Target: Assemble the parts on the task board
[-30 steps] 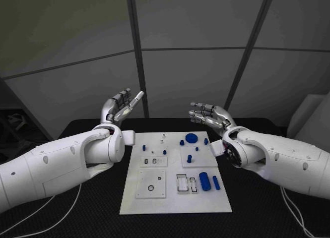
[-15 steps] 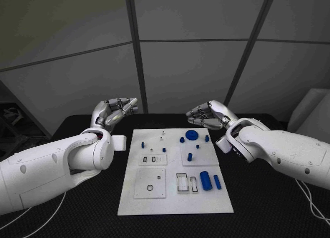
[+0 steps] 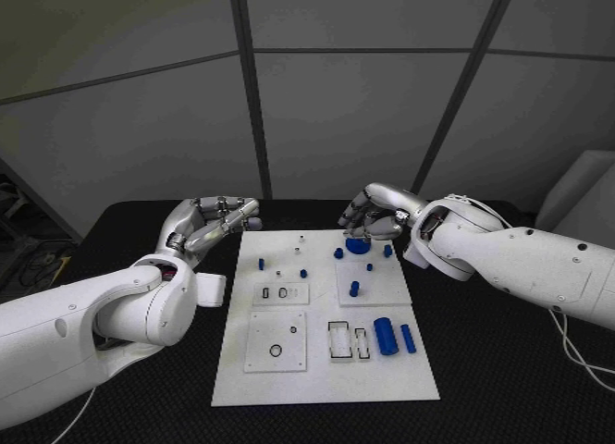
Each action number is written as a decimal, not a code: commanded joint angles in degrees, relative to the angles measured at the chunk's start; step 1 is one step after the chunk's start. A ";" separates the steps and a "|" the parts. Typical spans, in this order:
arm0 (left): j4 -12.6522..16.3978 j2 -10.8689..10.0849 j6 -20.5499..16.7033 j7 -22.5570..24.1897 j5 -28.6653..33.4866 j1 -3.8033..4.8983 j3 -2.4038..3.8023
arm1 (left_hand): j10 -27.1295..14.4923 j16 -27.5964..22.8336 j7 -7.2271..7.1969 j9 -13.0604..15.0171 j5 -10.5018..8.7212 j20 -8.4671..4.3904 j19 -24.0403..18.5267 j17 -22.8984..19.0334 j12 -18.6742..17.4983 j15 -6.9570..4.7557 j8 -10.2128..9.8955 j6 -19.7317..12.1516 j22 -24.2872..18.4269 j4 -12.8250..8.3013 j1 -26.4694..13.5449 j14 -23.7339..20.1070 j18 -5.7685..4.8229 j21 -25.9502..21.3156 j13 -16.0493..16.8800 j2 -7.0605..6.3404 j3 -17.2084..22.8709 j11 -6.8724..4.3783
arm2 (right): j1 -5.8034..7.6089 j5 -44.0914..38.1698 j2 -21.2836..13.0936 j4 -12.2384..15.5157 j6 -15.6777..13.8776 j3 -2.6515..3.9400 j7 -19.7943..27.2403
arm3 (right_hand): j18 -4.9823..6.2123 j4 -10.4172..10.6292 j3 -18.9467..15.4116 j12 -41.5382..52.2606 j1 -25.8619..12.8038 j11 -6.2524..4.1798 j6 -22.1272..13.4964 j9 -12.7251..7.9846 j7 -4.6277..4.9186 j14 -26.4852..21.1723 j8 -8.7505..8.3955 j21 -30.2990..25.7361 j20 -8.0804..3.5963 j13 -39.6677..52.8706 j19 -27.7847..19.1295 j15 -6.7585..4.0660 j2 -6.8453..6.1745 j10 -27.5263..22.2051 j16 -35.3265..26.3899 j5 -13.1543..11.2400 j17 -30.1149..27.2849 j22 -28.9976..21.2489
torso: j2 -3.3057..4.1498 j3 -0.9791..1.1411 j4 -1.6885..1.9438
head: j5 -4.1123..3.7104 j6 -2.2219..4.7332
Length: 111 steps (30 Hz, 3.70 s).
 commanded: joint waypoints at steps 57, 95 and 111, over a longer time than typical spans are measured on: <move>1.76 -1.10 3.26 -1.25 -1.88 0.21 0.16 | -0.06 -2.95 0.89 -0.11 -0.24 0.55 -1.35 -0.01 -2.66 0.89 -2.51 0.39 -0.67 -0.28 -2.22 -1.07 -1.44 -0.71 -0.01 0.53 -1.11 0.78 | 0.63 -20.14 7.41 -4.00 11.22 0.00 -17.04 | -1.67 4.11 2.04 0.76 0.26 -0.07 -2.53 0.08 -0.82 4.99 -2.67 33.05 -0.56 0.64 7.09 -0.17 -1.27 -4.22 61.31 -0.02 59.24 29.69 | 3.78 -0.08 1.12 | -0.74 -0.22; 1.79 -1.38 3.50 -1.69 -1.88 0.28 0.18 | -0.13 -3.08 0.94 -0.11 -0.24 0.58 -1.26 -0.02 -2.78 0.92 -2.63 0.34 -0.65 -0.34 -2.24 -1.12 -1.42 -0.64 -0.01 0.58 -1.13 0.82 | 0.61 -20.81 7.43 -4.34 7.81 -0.02 -16.18 | -2.92 2.31 6.74 2.66 3.08 -1.30 3.86 1.41 -1.37 4.85 0.01 39.18 -1.19 1.67 9.92 -1.26 0.21 1.42 62.51 -1.73 60.09 38.31 | 4.00 -0.09 1.30 | -0.87 -0.28; 1.94 -1.59 3.36 -1.74 -1.88 0.31 0.18 | -0.21 -3.23 0.96 -0.11 -0.23 0.61 -1.20 -0.01 -2.93 0.94 -2.77 0.31 -0.65 -0.41 -2.20 -1.12 -1.41 -0.59 -0.01 0.75 -1.10 0.86 | 0.61 -20.81 7.92 -3.72 -3.54 0.01 -14.69 | -3.40 0.01 9.64 2.25 4.03 -1.17 4.39 1.89 -1.08 4.84 -0.17 42.33 -1.54 2.40 10.59 -1.19 -0.19 2.14 62.95 -1.47 60.38 42.13 | 4.09 -0.09 1.36 | -0.54 0.28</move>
